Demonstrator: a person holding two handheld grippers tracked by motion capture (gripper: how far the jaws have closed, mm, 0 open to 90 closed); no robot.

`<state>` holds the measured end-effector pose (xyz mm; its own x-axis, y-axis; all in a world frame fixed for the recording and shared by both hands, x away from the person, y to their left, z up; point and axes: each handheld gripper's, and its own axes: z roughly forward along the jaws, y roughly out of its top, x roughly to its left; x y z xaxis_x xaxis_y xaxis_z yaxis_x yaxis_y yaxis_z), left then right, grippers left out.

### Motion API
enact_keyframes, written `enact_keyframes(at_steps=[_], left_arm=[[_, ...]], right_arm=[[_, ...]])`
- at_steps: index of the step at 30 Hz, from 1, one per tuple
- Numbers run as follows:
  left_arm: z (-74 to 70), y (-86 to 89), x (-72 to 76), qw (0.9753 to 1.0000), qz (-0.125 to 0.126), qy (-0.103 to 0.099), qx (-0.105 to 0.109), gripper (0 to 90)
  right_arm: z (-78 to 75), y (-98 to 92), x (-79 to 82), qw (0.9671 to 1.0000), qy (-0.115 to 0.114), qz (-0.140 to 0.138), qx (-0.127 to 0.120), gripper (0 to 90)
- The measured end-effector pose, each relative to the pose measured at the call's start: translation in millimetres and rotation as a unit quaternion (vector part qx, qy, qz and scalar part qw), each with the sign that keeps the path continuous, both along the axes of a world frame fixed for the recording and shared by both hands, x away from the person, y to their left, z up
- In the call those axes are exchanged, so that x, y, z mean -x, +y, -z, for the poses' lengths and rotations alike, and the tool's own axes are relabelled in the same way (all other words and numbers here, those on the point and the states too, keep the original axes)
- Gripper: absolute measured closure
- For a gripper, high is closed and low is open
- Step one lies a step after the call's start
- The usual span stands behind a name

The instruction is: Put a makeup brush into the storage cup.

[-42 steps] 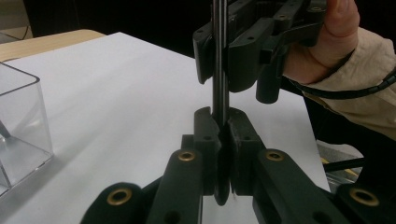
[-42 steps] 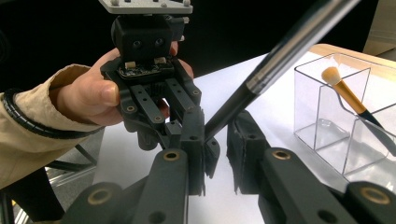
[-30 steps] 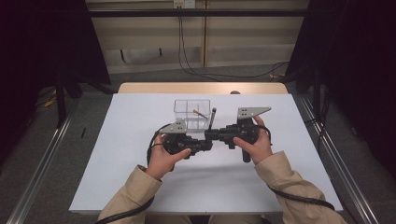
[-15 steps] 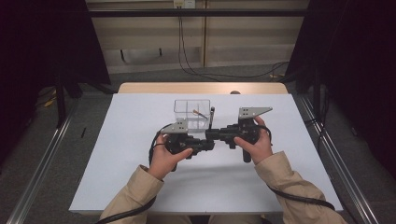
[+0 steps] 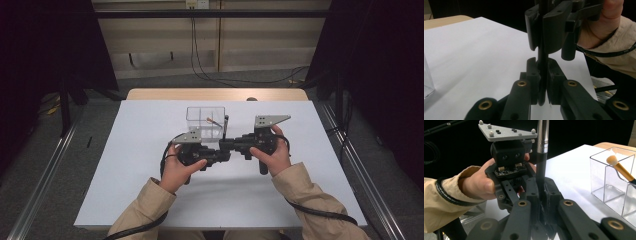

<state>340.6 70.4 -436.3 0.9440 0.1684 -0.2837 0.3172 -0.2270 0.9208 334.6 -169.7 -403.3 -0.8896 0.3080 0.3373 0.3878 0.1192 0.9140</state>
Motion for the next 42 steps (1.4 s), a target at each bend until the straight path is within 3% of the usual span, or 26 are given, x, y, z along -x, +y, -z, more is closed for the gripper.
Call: enact_keyframes(at_steps=[5,11,17,22,26,38,42], left_arm=[[0.0,2.1,-0.7,1.0000,0.001,0.003,0.001,77.2],[-4.7,11.3,-2.4,0.9996,0.001,0.020,0.017,54.6],[-12.3,19.6,-5.5,0.9992,-0.016,0.022,0.028,29.3],[-20.9,22.3,-8.0,0.9987,-0.017,0.029,0.039,19.5],[-26.4,23.7,-10.8,0.9988,-0.027,0.019,0.037,11.4],[-38.6,17.6,-16.2,0.9992,-0.035,0.013,0.016,7.3],[-43.3,15.3,-16.4,0.9991,-0.030,0.006,0.029,18.1]], right_arm=[[0.8,-1.4,0.2,1.0000,0.000,-0.001,0.004,84.7],[0.6,-9.0,-0.5,1.0000,0.000,0.007,0.006,84.7],[1.7,-11.7,0.1,0.9999,-0.003,0.007,0.015,84.7],[2.3,-11.0,0.3,0.9998,-0.005,0.006,0.020,84.7],[3.0,-10.3,0.4,0.9998,-0.005,0.005,0.021,84.7],[4.0,-6.7,1.1,0.9996,-0.008,-0.001,0.025,84.7],[4.6,-5.5,1.4,0.9996,-0.009,-0.003,0.025,84.7]])
